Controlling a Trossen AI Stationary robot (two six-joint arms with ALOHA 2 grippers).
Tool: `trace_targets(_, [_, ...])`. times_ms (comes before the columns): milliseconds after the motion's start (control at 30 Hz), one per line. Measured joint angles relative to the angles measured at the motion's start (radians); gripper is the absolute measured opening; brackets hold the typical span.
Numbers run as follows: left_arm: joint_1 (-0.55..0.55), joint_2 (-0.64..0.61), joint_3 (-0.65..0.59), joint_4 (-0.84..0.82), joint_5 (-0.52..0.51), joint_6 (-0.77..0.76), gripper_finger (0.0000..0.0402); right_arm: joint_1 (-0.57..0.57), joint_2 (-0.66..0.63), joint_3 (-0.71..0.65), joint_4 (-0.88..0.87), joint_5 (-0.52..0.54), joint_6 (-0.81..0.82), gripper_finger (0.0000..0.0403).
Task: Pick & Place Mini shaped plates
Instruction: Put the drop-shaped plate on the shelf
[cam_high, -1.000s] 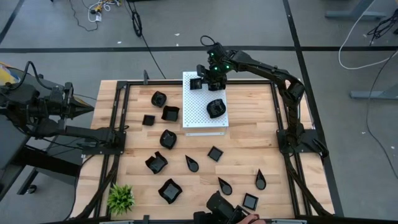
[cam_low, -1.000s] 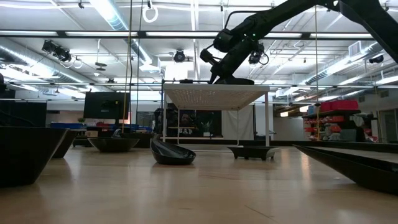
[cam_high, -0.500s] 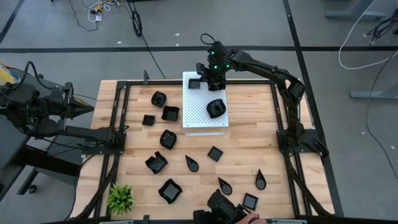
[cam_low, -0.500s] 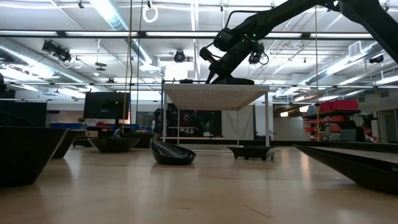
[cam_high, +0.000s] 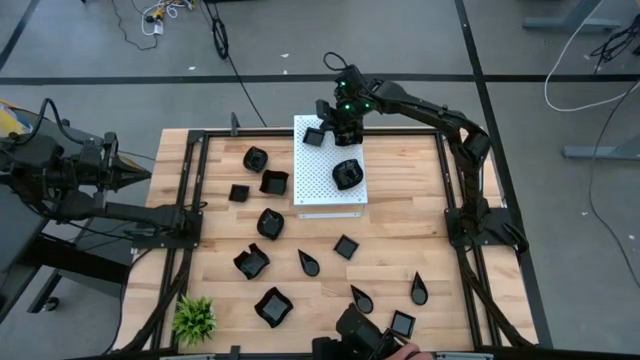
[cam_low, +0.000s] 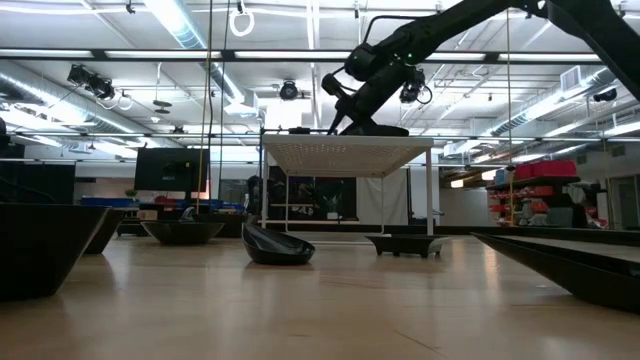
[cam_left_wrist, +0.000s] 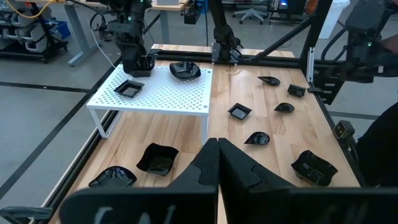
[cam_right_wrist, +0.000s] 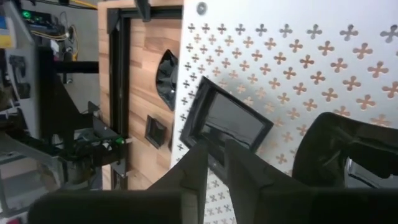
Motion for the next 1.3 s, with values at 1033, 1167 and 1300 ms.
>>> trace_targets(1033, [0.0,0.0,0.0,0.0,0.0,0.0,0.0003,0.038,-0.124,0.0,0.025,0.003,-0.268,0.0052])
trace_targets(1167, [0.0,0.0,0.0,0.0,0.0,0.0,0.0003,0.053,-0.127,0.0,0.023,0.003,-0.312,0.0052])
trace_targets(1300, [0.0,0.0,0.0,0.0,0.0,0.0,0.0003,0.067,-0.139,0.0,0.02,0.002,-0.4,0.0052])
